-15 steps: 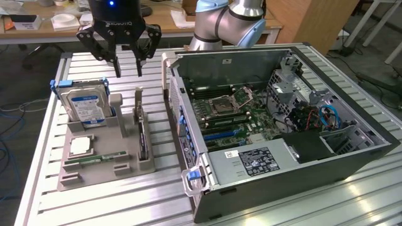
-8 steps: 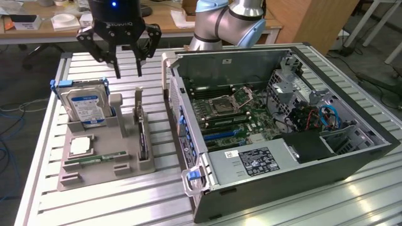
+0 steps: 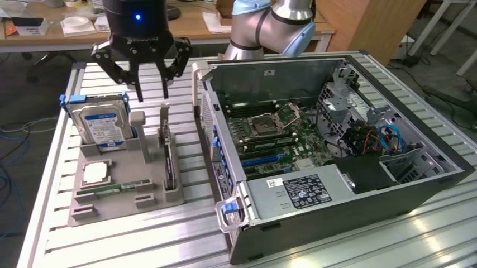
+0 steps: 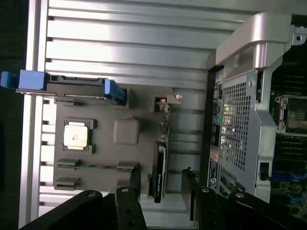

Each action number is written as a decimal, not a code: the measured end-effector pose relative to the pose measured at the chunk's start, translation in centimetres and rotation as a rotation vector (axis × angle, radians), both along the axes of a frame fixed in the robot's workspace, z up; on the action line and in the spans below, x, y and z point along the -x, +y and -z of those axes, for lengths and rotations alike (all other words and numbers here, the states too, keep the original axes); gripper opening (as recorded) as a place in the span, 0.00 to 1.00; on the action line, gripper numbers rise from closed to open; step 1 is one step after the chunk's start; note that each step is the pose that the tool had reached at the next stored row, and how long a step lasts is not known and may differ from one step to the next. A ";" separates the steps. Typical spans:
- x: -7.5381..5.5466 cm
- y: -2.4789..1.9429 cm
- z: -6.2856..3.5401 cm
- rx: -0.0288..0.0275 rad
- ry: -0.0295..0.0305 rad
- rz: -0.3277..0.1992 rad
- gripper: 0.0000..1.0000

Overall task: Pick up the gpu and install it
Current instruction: 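Pick up the gpu and move the gpu toward the slot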

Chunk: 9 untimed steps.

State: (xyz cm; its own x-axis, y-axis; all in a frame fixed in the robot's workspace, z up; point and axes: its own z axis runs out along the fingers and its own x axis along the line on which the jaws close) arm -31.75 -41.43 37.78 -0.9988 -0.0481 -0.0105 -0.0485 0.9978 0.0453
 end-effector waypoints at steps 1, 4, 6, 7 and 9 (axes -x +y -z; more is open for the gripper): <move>0.0 -0.44 0.10 0.0000 0.0004 0.000 0.47; 0.0 -1.81 0.48 0.0001 0.0005 0.000 0.47; 0.0 -2.44 0.85 -0.0001 0.0005 0.000 0.47; 0.0 -2.57 1.03 -0.0001 0.0003 0.000 0.47; 0.0 -2.82 1.39 0.0001 0.0005 0.000 0.47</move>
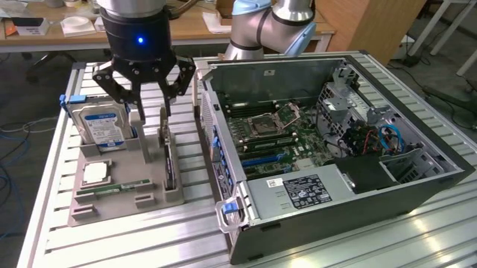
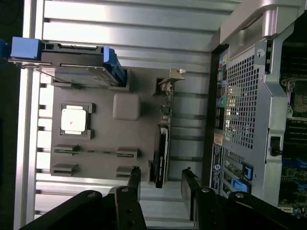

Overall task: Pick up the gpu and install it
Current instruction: 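Pick up the gpu and move the gpu toward the slot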

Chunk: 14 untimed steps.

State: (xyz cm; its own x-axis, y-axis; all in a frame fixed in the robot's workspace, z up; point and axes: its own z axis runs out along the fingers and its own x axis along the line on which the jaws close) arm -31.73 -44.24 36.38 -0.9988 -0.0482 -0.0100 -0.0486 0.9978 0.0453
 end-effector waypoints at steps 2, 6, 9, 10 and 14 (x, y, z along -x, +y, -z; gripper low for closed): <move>0.0 -0.26 0.35 0.0002 0.0002 0.000 0.47; 0.0 -0.82 1.07 0.0001 0.0001 0.000 0.47; 0.0 -1.20 1.64 0.0000 0.0000 0.000 0.47; -0.1 -1.23 1.82 0.0000 -0.0001 0.000 0.47; -0.5 -1.27 2.52 0.0001 0.0001 0.000 0.47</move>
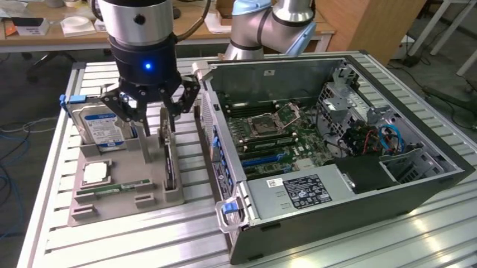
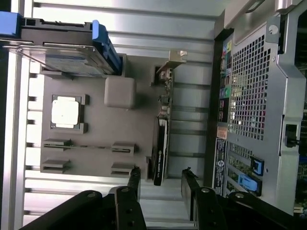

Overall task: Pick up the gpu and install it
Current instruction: 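Pick up the gpu and move the gpu toward the slot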

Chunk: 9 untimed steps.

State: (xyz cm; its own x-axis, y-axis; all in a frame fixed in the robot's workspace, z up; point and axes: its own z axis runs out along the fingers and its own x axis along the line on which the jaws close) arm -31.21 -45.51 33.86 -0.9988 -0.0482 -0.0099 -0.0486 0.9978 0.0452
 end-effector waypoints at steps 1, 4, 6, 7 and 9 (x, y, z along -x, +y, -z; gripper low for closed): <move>-0.1 0.00 0.18 0.0000 0.0000 0.000 0.47; -0.3 0.00 0.73 -0.0002 -0.0002 0.000 0.47; -0.3 0.00 1.10 -0.0001 -0.0001 0.000 0.47; -0.3 -0.02 1.28 -0.0001 -0.0001 0.000 0.47; -0.3 -0.04 1.63 0.0000 0.0000 0.000 0.47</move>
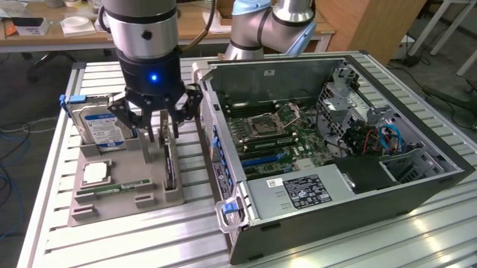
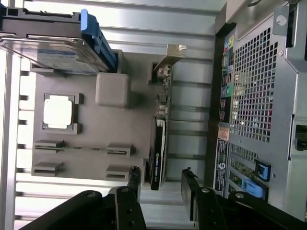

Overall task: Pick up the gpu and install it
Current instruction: 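Pick up the gpu and move the gpu toward the slot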

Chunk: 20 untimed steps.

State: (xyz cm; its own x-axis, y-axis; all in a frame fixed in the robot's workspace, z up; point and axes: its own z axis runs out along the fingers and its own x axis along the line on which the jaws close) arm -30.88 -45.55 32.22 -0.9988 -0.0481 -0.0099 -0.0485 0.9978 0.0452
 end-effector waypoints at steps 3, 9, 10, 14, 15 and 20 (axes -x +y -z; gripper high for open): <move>0.0 -0.01 0.55 -0.0001 0.0000 0.000 0.47; 0.0 -0.10 1.64 -0.0002 -0.0002 0.000 0.47; 0.0 -0.12 1.82 -0.0001 -0.0001 -0.001 0.47; 0.0 -0.21 2.55 -0.0001 -0.0001 -0.001 0.47; 0.0 -0.24 2.73 -0.0001 -0.0001 -0.001 0.47; -0.1 -0.16 3.49 0.0001 0.0001 -0.001 0.47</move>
State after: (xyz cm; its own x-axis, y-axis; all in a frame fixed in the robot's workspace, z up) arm -30.82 -45.70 28.73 -0.9987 -0.0496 -0.0099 -0.0500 0.9977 0.0451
